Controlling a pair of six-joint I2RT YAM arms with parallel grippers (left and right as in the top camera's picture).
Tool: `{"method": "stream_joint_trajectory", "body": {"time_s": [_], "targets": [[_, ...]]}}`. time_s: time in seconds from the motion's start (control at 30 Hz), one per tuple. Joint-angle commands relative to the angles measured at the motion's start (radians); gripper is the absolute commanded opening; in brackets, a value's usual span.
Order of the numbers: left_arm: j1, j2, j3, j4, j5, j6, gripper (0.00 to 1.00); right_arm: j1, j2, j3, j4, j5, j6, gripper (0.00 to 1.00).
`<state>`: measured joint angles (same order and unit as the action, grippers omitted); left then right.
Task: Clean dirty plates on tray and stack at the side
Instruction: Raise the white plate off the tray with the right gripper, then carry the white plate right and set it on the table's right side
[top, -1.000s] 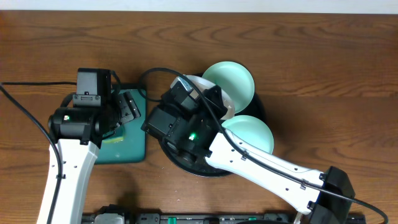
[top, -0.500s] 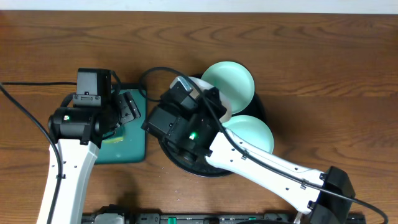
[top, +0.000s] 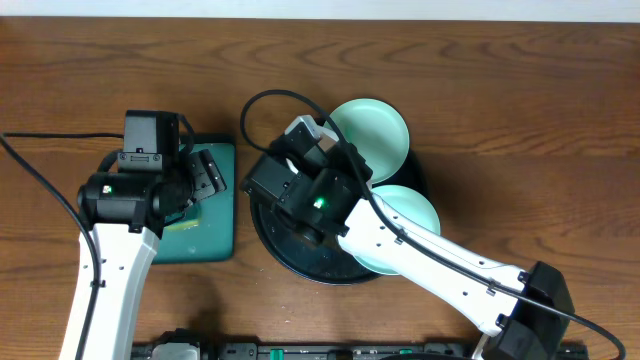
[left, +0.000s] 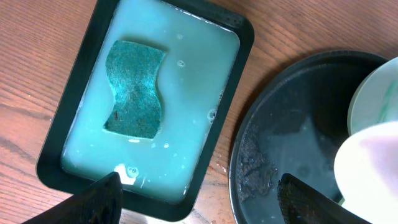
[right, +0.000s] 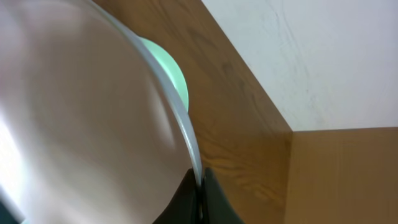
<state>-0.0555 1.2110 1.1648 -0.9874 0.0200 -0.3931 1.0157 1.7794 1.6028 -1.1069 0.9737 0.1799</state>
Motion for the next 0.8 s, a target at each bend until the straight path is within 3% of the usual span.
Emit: {"method": "stream_joint_trajectory", "body": {"time_s": [0.0, 0.1, 0.33, 0.4, 0.77], "targets": [[-0.002, 0.000, 0.003, -0.003, -0.005, -0.009, 0.80, 0.003, 0.001, 0.011, 0.013, -0.001, 0.040, 0.01], [-0.002, 0.000, 0.003, -0.003, -0.005, -0.009, 0.80, 0.002, -0.004, 0.012, -0.003, -0.042, 0.059, 0.01], [-0.002, 0.000, 0.003, -0.003, -0.005, -0.009, 0.80, -0.087, 0.001, 0.011, 0.015, -0.428, 0.138, 0.01], [-0.002, 0.000, 0.003, -0.003, -0.005, -0.009, 0.80, -0.169, 0.001, 0.011, 0.028, -0.597, 0.201, 0.01], [-0.002, 0.000, 0.003, -0.003, -0.005, -0.009, 0.80, -0.603, -0.004, 0.019, 0.107, -1.179, 0.210, 0.01]]}}
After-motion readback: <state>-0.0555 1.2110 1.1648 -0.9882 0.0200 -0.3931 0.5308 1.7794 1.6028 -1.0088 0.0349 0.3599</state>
